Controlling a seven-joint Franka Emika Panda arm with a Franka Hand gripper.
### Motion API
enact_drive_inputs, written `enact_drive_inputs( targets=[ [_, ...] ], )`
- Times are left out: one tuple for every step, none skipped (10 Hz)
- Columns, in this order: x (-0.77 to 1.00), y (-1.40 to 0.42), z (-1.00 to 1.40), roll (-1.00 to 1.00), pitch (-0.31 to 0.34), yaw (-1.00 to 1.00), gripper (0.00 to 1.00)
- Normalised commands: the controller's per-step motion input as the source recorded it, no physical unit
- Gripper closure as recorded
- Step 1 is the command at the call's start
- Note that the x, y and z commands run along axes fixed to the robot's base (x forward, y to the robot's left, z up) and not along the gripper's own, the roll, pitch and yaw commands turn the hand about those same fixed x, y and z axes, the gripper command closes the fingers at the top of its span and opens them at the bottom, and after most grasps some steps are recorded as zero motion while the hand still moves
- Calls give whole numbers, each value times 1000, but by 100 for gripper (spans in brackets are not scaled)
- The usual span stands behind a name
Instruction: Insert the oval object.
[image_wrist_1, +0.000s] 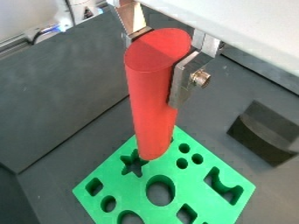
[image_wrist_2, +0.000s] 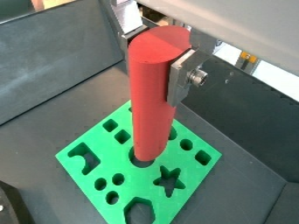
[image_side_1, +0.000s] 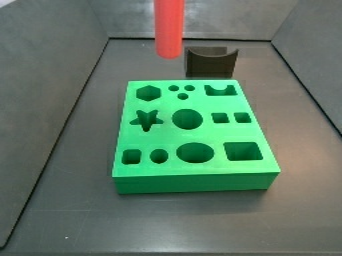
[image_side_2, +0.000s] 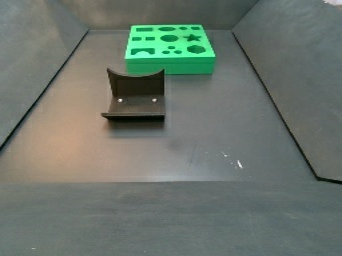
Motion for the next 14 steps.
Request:
enact_drive_inputs(
  targets=[
    [69,-3,-317,111,-63,-1000,100],
    [157,-63,-337,124,-56,-934,100],
    [329,-209,-323,131,-31,-754,100],
    [377,-300,-349,149,-34,-677,100],
    [377,-351,-371,160,-46,-657,100],
    [426,-420,-323,140,-51,-589,100],
    [451,-431,-317,137,-47,-560,100],
    [391,-420,-303,130,-49,-609,100],
    [117,-351,-231,91,-49,-849,100],
    [83,-331,-154,61,-19,-880,100],
    [77,-329,-80,29,-13,-886,100],
    [54,-349,-17,4,0,-880,100],
    [43,-369,0,0,0,-877,100],
    [37,-366,0,0,0,-880,100]
  ],
)
